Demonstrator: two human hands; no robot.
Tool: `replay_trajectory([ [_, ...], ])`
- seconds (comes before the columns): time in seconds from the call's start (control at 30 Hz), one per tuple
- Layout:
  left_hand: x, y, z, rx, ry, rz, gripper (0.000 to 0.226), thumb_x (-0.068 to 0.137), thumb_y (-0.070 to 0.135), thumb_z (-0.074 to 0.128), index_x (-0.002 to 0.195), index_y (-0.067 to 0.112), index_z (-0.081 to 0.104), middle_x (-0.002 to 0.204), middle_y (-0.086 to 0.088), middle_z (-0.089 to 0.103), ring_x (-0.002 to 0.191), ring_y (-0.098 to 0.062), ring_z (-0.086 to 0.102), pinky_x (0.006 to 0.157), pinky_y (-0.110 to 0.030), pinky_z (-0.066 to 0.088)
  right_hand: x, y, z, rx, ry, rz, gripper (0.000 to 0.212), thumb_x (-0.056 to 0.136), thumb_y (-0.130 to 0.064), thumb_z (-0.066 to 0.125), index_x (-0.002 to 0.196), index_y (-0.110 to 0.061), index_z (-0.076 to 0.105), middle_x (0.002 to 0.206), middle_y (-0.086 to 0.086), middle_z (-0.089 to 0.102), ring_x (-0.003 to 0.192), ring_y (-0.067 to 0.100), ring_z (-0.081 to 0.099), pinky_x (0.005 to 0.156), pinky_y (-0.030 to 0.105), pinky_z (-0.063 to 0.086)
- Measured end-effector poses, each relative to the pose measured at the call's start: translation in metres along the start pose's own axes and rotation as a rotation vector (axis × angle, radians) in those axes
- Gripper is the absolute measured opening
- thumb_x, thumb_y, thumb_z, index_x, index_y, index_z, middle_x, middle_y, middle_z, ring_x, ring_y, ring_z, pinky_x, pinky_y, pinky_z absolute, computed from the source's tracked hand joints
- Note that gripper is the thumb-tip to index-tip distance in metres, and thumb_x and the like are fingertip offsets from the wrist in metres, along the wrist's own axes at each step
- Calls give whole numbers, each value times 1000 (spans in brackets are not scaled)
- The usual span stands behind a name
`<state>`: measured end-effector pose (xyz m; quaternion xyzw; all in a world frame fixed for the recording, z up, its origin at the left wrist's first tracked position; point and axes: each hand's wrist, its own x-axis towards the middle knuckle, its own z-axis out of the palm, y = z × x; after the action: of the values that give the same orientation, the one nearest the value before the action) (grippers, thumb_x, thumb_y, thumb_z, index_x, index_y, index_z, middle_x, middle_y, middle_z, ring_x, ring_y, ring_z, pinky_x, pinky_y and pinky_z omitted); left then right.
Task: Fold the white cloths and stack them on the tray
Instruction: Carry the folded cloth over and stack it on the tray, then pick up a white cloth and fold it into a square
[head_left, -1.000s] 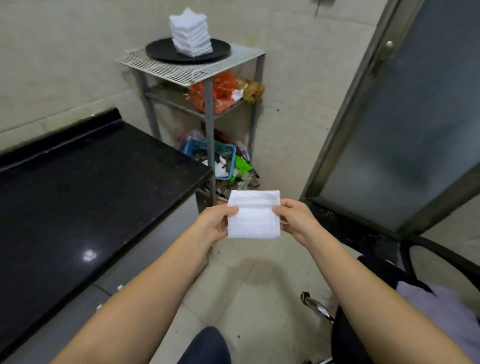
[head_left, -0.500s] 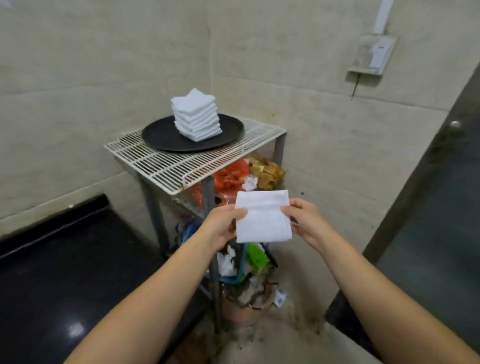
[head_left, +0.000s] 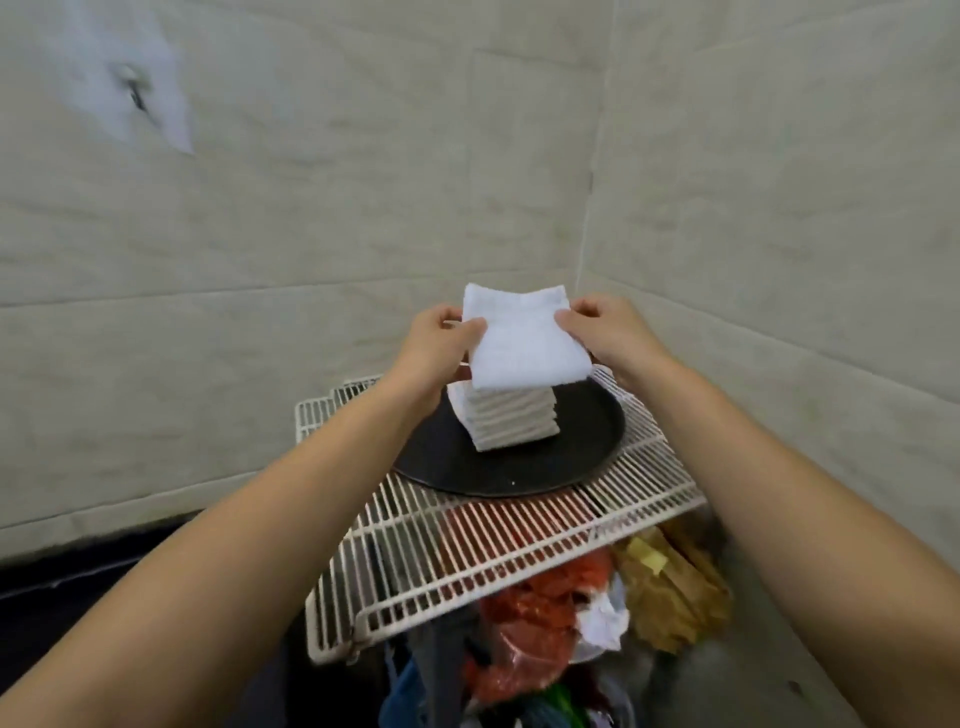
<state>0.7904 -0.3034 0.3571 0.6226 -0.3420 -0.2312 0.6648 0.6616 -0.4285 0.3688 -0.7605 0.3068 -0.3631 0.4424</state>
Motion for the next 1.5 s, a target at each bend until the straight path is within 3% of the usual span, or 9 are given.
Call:
replay_trajectory([
  [0.17, 70, -10, 8, 70, 189, -101, 11, 93, 13, 55, 84, 11, 48, 83, -8, 56, 71, -20, 57, 61, -33, 51, 95, 11, 17, -151, -119, -48, 22, 87, -12, 54, 89, 5, 67, 78, 6, 55, 75, 14, 48, 64, 27, 33],
  [0.33, 90, -42, 8, 234, 258, -203, 16, 90, 15, 57, 79, 12, 45, 67, -8, 51, 51, -18, 46, 40, -21, 40, 115, 46, 29, -180, -266, -55, 16, 87, -12, 53, 96, -10, 66, 84, 3, 59, 78, 17, 54, 58, 24, 37],
  [0.43, 92, -51, 8, 279, 281, -199, 24, 91, 15, 57, 72, 14, 43, 63, -7, 47, 49, -17, 42, 40, -21, 33, 118, 60, 31, -155, -294, -70, 29, 90, -13, 55, 118, -8, 59, 98, 3, 59, 89, 16, 54, 70, 22, 38],
  [0.63, 91, -55, 4, 326, 281, -214, 33, 93, 28, 56, 67, 15, 41, 58, -6, 45, 46, -16, 40, 40, -22, 30, 129, 63, 32, -143, -319, -27, 38, 89, -23, 58, 125, -13, 52, 120, 11, 61, 98, 25, 60, 77, 29, 46],
  [0.9, 47, -3, -43, 540, 421, -151, 30, 94, 39, 50, 107, 11, 46, 79, -2, 56, 62, -14, 51, 52, -25, 39, 115, -9, 29, -460, -260, -279, 46, 89, -30, 52, 132, -14, 46, 127, 14, 54, 114, 32, 54, 95, 36, 43],
  [1.0, -1, 22, -74, 681, 496, -62, 28, 95, 39, 49, 107, 14, 48, 81, -3, 58, 65, -14, 54, 56, -27, 41, 75, -49, 69, -511, -308, -458, 43, 88, -30, 49, 129, -16, 48, 127, 15, 53, 115, 32, 52, 100, 47, 42],
  [1.13, -116, 31, -136, 1076, 629, -51, 33, 95, 38, 49, 116, 12, 50, 90, -9, 62, 81, -25, 58, 69, -36, 47, -32, -89, 146, -519, -353, -788, 40, 93, -29, 46, 131, -19, 47, 132, 10, 49, 124, 29, 47, 101, 44, 34],
  [1.3, -318, 11, -232, 1395, 762, -371, 34, 94, 40, 47, 117, 15, 50, 109, -8, 63, 102, -29, 58, 79, -37, 47, -209, -107, 254, -354, -551, -1068, 42, 94, -31, 46, 134, -19, 45, 127, 7, 53, 120, 28, 48, 94, 40, 35],
  [1.5, -572, -19, -298, 1383, 962, -802, 35, 96, 41, 43, 118, 15, 48, 114, -9, 60, 105, -29, 56, 80, -39, 48, -441, -123, 341, -222, -916, -1288, 43, 97, -33, 44, 137, -18, 43, 128, 6, 51, 114, 27, 50, 94, 40, 36],
])
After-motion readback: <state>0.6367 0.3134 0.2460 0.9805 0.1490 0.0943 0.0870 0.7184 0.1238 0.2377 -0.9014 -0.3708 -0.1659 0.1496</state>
